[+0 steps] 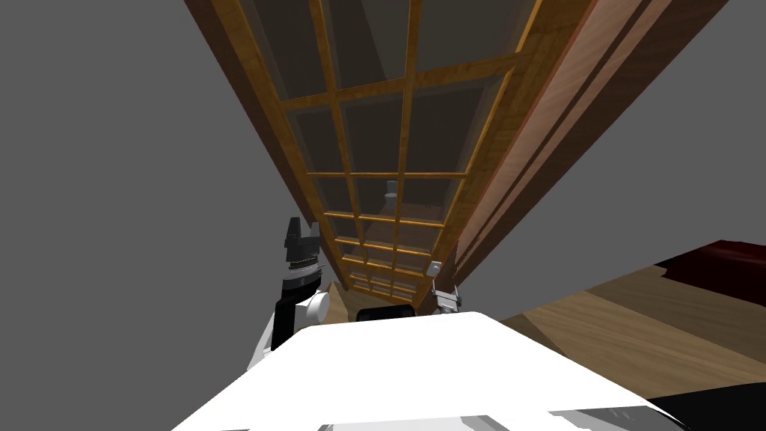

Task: Push the door open

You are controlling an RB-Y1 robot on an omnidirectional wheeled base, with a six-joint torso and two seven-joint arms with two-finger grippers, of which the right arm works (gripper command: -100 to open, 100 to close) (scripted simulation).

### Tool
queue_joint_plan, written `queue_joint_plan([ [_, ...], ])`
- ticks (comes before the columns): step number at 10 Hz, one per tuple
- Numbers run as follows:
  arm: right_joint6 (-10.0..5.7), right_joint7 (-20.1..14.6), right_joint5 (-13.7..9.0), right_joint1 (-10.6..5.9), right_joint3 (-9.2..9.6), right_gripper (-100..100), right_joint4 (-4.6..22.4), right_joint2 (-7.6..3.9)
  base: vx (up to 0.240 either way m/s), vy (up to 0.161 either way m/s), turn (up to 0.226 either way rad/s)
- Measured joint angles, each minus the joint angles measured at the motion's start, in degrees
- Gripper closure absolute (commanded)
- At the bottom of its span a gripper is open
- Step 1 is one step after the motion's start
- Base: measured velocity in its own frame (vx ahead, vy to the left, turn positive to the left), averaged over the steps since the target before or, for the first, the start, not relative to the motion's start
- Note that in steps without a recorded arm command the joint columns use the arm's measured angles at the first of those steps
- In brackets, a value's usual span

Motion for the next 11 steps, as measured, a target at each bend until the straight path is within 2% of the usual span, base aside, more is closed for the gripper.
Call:
queue_joint_plan([
  [1,0.59,0.1,0.0,1.03,0.19,-100,-1.4,-0.16,0.013,0.007,-0.008],
  [3,-0.49,-0.5,-0.1,-0.64,-0.17,-100,1.4,-0.33,-0.013,0.006,0.004],
  [4,0.03,-0.2,-0.1,0.11,-0.09,-100,0.0,-0.22,0.004,-0.02,-0.008],
  [5,-0.54,-0.1,0.1,-0.43,-0.03,-100,0.9,0.1,0.032,0.032,-0.079],
  [7,-0.56,0.5,-0.2,0.78,-0.27,-100,-0.2,0.05,0.07,0.049,-0.059],
  [9,-1.57,0.2,-0.5,-0.12,-0.84,-100,1.7,0.03,0.017,0.011,0.0],
  [10,-0.45,0.5,-0.6,1.23,-0.8,-100,-0.5,-0.09,-0.006,-0.012,-0.007],
  [11,-0.22,0.5,-0.5,1.63,-0.6,-100,-1.0,-0.13,-0.018,-0.01,0.007],
])
